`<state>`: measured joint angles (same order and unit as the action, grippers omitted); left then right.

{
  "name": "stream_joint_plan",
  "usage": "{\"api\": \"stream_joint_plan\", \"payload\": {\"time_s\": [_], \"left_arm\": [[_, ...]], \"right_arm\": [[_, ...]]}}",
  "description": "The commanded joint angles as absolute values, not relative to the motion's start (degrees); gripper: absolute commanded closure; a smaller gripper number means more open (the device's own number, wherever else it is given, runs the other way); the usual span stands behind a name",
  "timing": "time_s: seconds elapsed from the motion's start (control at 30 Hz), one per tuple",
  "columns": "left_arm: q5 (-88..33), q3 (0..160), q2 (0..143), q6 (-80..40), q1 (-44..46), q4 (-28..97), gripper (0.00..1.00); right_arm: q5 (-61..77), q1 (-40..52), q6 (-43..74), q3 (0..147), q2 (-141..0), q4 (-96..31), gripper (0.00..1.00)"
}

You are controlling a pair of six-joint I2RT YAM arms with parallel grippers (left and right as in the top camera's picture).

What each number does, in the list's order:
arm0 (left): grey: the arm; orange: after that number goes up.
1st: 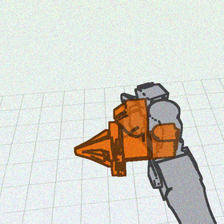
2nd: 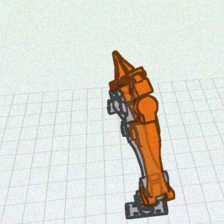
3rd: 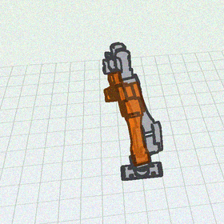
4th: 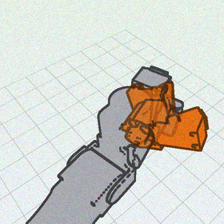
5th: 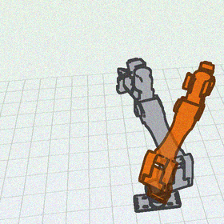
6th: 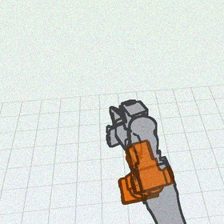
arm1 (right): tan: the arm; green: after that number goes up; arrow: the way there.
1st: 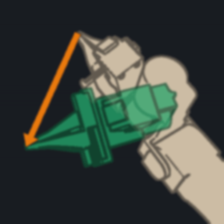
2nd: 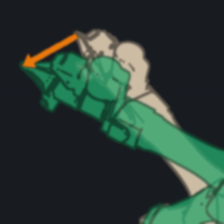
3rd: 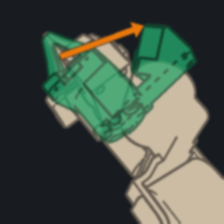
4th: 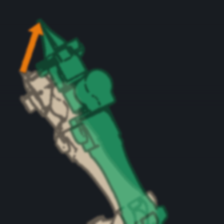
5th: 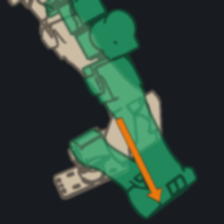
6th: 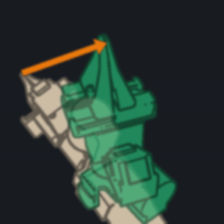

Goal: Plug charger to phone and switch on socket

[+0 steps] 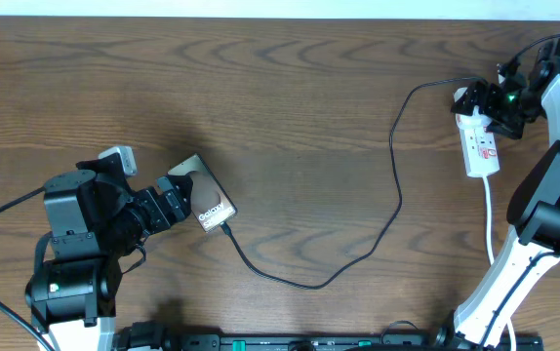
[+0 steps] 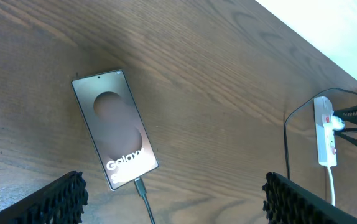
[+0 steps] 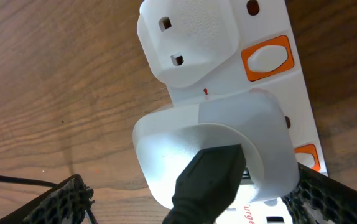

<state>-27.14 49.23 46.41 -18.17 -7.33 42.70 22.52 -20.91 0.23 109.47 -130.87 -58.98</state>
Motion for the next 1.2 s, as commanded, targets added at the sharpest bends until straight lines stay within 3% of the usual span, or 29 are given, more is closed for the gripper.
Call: {"api": "stream_joint_plan", "payload": {"time_s": [0.0,0.77,1.0,1.17], "left_arm": [[-27.83,49.89,46.35,-18.02,-7.35,43.05,0.11],[-27.83,49.89,46.35,-18.04,-7.35,43.09,0.11],[-27.81,49.89,46.35,-18.04,-7.35,42.81,0.11],[-27.83,49.89,46.35,-18.04,-7.35,42.85,0.11]], "right_arm": [[24.58,-19.40,-0.49,109.69,-131.61,-58.74,0.04],[31.86,-19.40,0.05,105.25,-131.61,-56.25,0.05],[20.67,-21.45,3.27,111.63,-128.92,-62.22,0.12],[12.95,-21.54,7.55,113.43,-121.30,-65.14,0.12]]}}
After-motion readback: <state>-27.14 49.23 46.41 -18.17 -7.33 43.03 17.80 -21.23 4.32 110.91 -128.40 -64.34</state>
